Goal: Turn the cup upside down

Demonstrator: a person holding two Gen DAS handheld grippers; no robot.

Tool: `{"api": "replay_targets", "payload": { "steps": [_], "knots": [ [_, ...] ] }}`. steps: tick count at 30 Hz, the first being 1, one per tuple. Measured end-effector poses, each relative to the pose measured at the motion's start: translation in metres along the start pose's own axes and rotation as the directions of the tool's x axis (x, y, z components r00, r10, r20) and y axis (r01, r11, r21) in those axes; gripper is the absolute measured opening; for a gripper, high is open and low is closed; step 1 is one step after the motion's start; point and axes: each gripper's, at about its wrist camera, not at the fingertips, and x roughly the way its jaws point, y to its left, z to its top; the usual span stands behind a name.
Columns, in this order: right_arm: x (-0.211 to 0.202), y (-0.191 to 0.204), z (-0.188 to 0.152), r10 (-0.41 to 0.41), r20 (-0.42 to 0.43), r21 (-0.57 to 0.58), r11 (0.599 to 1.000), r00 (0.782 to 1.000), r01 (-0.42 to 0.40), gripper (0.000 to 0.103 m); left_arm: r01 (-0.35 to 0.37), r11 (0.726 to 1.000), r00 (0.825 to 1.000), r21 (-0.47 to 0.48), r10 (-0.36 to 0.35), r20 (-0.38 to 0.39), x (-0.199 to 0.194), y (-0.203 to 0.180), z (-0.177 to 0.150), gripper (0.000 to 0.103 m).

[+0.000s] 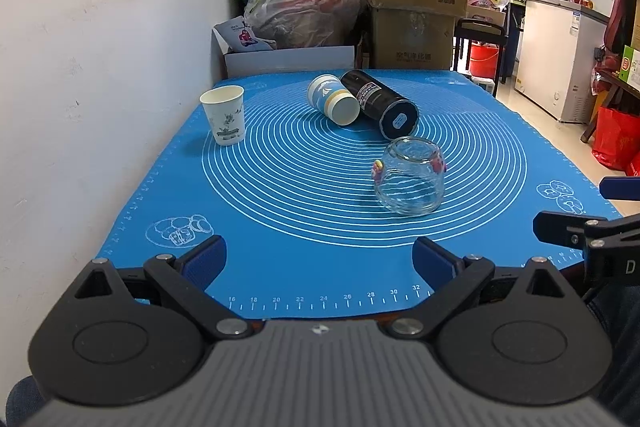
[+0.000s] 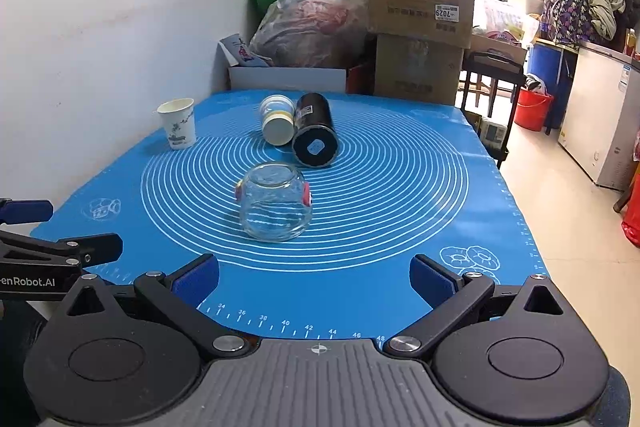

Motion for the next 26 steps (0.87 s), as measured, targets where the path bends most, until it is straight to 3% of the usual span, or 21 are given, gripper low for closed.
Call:
{"api": "replay_targets", "payload": {
  "steps": [26],
  "knots": [
    [-0.0020,-0.0030,-0.0025,0.002,-0.004,0.002,1.000,1.000,-0.002,0.103,-0.006,1.000,1.000,0.002,0.006,0.003,-0.0016,-0.0016,0.0018,0.099]
  ]
}}
